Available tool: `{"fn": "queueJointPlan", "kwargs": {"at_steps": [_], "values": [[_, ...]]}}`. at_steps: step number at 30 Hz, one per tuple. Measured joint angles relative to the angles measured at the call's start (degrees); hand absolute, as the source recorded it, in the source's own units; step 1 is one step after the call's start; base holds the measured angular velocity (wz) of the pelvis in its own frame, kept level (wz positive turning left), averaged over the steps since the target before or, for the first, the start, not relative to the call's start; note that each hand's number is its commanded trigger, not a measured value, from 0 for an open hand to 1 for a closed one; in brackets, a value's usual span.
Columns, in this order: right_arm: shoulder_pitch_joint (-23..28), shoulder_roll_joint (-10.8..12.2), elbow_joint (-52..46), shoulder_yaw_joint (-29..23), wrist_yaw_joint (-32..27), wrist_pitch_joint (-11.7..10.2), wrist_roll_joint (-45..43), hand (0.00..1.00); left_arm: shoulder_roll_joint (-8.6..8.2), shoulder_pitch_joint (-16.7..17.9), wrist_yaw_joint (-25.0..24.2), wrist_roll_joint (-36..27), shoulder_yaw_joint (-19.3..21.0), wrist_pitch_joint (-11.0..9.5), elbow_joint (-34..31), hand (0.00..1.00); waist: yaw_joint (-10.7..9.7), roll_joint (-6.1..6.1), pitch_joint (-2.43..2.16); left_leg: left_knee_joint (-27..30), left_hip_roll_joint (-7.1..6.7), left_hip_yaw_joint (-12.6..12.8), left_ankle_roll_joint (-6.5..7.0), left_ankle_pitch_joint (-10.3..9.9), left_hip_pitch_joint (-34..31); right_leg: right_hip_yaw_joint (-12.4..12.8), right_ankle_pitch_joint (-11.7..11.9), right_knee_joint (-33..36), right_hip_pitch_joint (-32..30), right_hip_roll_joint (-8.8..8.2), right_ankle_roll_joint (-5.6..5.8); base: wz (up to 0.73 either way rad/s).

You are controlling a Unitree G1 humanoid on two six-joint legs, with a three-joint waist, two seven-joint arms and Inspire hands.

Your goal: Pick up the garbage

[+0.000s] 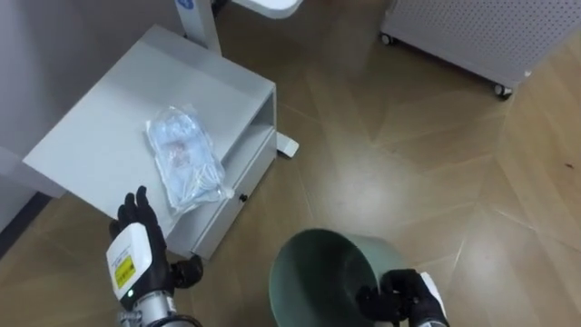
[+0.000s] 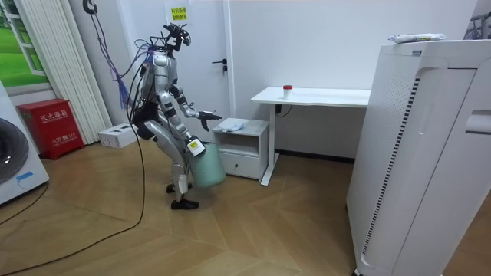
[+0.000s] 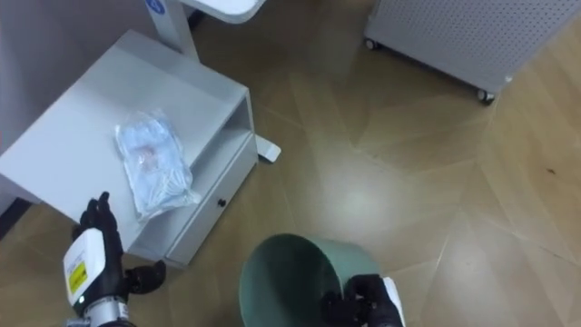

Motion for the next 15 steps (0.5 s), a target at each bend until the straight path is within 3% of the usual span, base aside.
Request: {"fn": "queueJointPlan", "kwargs": {"at_steps": [10,15], "values": [[-0.9,-0.5,-3.1,1.5,1.6,2.1,0.7,1.0,2.43,-3.6,2.5,1.8,-1.4,1.5,0.1,0.0,-1.7,0.43,0.28,2.4,-0.42,-0.2,-0.24,0.0,-6.0,-0.2,-0.8,4.2,-6.5,-1.2,-0.77,0.04],[-1.2,-0.8,-4.2,1.5,1.7,3.1,0.8,1.0,2.49,-4.2,3.9,1.9,-1.4,1.9,0.1,0.0,-1.8,0.9,0.57,3.5,-0.51,-0.1,-0.34,-0.3,-6.3,-0.3,-1.6,5.6,-7.0,-1.78,-1.28,0.04]]}}
